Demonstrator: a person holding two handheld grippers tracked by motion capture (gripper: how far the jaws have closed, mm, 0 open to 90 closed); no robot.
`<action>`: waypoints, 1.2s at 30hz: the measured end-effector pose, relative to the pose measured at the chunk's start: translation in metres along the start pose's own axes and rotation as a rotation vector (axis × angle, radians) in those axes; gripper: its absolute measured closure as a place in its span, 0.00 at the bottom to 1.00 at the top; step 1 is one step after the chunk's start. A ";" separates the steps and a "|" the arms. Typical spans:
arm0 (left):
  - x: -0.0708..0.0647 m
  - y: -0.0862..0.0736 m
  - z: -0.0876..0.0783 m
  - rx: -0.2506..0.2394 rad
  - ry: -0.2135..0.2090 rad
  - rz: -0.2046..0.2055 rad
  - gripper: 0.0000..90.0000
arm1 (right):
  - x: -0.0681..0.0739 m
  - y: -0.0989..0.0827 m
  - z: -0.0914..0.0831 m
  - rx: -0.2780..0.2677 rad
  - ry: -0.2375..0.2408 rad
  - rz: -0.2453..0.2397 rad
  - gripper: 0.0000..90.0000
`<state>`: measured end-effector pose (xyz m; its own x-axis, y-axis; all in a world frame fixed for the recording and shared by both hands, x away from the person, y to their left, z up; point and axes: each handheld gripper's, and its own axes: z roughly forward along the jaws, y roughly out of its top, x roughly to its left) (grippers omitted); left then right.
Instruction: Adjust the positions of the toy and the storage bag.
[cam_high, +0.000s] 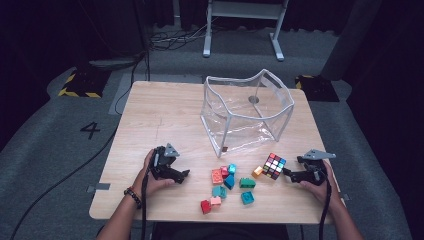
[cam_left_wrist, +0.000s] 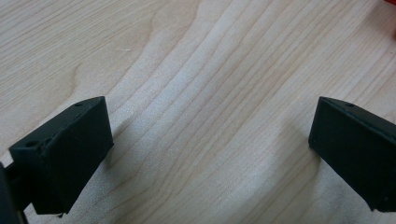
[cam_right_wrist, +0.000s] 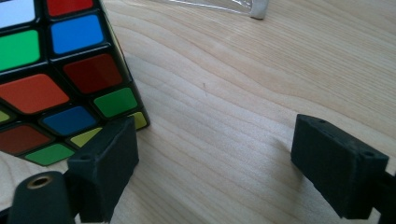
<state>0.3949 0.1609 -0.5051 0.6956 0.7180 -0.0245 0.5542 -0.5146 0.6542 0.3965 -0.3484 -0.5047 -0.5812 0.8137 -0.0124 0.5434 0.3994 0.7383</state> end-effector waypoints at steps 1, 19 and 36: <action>0.000 0.000 0.000 -0.001 0.005 -0.001 0.00 | 0.000 0.000 0.000 0.000 0.003 0.000 0.16; -0.008 0.010 -0.006 -0.004 0.008 0.042 0.18 | -0.015 0.011 -0.032 -0.068 -0.060 0.010 0.25; -0.051 0.094 -0.001 -0.155 -0.045 0.142 0.24 | -0.031 0.098 -0.019 -0.104 -0.063 -0.117 0.35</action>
<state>0.4109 0.0765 -0.4420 0.7833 0.6201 0.0451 0.3746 -0.5287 0.7617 0.4565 -0.3423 -0.4190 -0.5960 0.7902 -0.1425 0.4062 0.4498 0.7954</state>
